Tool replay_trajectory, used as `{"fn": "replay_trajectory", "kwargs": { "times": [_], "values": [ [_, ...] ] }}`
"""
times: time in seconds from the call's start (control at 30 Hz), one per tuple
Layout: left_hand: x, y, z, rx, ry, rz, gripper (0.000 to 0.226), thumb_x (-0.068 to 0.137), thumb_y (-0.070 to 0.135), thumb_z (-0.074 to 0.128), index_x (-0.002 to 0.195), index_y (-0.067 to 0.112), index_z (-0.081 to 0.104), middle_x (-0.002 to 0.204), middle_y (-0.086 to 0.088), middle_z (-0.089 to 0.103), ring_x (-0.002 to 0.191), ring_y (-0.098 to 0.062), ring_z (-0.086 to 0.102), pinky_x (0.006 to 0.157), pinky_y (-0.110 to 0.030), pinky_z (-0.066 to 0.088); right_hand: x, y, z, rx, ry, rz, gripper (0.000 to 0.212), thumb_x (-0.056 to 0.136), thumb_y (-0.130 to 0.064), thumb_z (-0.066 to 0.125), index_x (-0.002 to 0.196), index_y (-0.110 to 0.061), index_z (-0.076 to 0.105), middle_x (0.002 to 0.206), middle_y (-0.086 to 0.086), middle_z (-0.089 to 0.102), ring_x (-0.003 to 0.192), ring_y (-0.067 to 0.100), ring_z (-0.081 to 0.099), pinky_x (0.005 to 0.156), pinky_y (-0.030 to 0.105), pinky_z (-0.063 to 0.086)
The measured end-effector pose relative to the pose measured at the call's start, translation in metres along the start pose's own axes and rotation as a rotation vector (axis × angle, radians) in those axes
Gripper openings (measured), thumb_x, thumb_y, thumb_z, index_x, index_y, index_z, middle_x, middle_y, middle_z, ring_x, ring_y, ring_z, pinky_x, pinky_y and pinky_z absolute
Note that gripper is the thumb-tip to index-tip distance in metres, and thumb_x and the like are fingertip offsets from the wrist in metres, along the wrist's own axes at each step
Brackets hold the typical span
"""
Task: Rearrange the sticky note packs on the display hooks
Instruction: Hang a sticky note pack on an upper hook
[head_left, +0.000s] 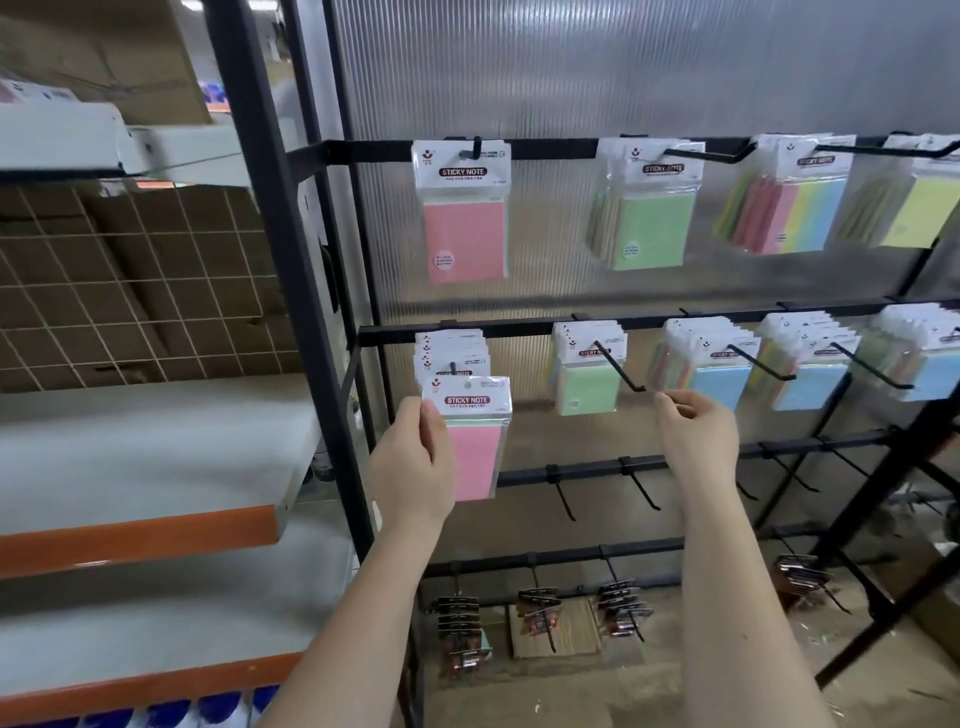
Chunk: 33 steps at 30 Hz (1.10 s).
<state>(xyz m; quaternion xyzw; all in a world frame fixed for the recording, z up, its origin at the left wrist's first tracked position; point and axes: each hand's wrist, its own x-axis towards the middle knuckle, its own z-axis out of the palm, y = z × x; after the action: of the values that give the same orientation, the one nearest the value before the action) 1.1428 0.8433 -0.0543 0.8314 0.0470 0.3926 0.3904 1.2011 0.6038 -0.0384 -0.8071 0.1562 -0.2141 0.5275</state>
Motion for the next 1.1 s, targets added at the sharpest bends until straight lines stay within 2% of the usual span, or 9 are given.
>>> {"fn": "replay_trajectory", "kwargs": {
  "times": [0.13,0.27,0.4,0.53,0.63,0.73,0.87,1.0,1.1],
  "values": [
    [0.008,0.025,0.012,0.010,0.036,0.042,0.033,0.097,0.039,0.030,0.083,0.014,0.045,0.086,-0.006,0.067,0.064,-0.017,0.059,0.048,-0.036,0.049,0.021,0.009,-0.001,-0.017,-0.050,-0.020,0.027,0.096,-0.021,0.048,0.116,-0.012,0.064,0.105,0.006,0.067,0.090,0.021,0.057,0.066,0.024,0.040],
    [0.015,0.049,0.027,0.052,0.064,0.068,0.023,0.100,0.019,0.039,0.077,0.017,0.042,0.062,-0.008,0.056,0.053,-0.025,0.054,0.045,-0.041,0.044,0.047,0.011,0.014,-0.004,-0.140,-0.031,0.036,0.097,-0.016,0.043,0.129,-0.009,0.057,0.127,0.007,0.060,0.108,0.023,0.057,0.091,0.033,0.045],
    [0.020,0.059,0.042,0.091,0.080,0.012,0.022,0.100,0.023,0.037,0.079,0.020,0.044,0.062,-0.004,0.055,0.055,-0.023,0.055,0.047,-0.038,0.045,0.075,0.009,0.033,-0.003,-0.303,-0.080,0.047,0.098,-0.016,0.038,0.144,-0.007,0.037,0.143,0.009,0.047,0.102,0.015,0.047,0.088,0.025,0.035],
    [0.023,0.062,0.050,0.106,0.146,-0.026,0.025,0.099,0.025,0.036,0.075,0.023,0.042,0.057,0.005,0.047,0.053,-0.021,0.052,0.046,-0.036,0.042,0.099,0.006,0.043,-0.030,-0.371,-0.042,0.049,0.101,-0.019,0.037,0.148,-0.009,0.030,0.149,0.006,0.038,0.105,0.018,0.055,0.088,0.027,0.041],
    [0.026,0.064,0.052,0.117,0.166,-0.056,0.025,0.099,0.028,0.036,0.075,0.021,0.042,0.063,0.004,0.050,0.059,-0.021,0.056,0.047,-0.036,0.045,0.109,0.010,0.051,-0.018,-0.407,-0.023,0.038,0.100,-0.015,0.037,0.135,-0.007,0.048,0.129,0.009,0.057,0.088,0.016,0.053,0.072,0.020,0.043],
    [0.030,0.062,0.052,0.141,0.164,-0.074,0.025,0.099,0.032,0.035,0.078,0.020,0.043,0.069,0.008,0.050,0.061,-0.014,0.055,0.048,-0.031,0.045,0.107,0.018,0.057,-0.031,-0.387,-0.068,0.012,0.096,-0.009,0.039,0.097,-0.010,0.051,0.088,0.006,0.056,0.076,0.019,0.050,0.055,0.013,0.038],
    [0.031,0.054,0.050,0.143,0.160,-0.086,0.024,0.098,0.035,0.033,0.082,0.021,0.044,0.077,0.007,0.054,0.063,-0.008,0.054,0.048,-0.024,0.040,0.092,0.023,0.064,0.050,-0.300,0.002,0.034,0.095,-0.015,0.051,0.127,-0.002,0.054,0.120,0.011,0.062,0.107,0.022,0.057,0.086,0.024,0.041],
    [0.034,0.047,0.048,0.088,0.153,-0.123,0.027,0.098,0.040,0.031,0.081,0.023,0.044,0.084,0.009,0.057,0.067,-0.004,0.055,0.049,-0.020,0.037,0.086,0.024,0.068,0.131,-0.253,0.065,0.025,0.094,-0.025,0.057,0.108,-0.004,0.056,0.098,0.006,0.059,0.084,0.016,0.052,0.049,0.009,0.032],
    [0.035,0.042,0.047,0.069,0.151,-0.136,0.024,0.099,0.039,0.033,0.083,0.025,0.045,0.090,0.012,0.057,0.069,-0.003,0.055,0.050,-0.018,0.038,0.087,0.024,0.067,0.215,-0.346,0.087,0.033,0.095,-0.029,0.055,0.090,0.003,0.059,0.087,0.014,0.063,0.078,0.021,0.053,0.062,0.022,0.040]
  ]
}}
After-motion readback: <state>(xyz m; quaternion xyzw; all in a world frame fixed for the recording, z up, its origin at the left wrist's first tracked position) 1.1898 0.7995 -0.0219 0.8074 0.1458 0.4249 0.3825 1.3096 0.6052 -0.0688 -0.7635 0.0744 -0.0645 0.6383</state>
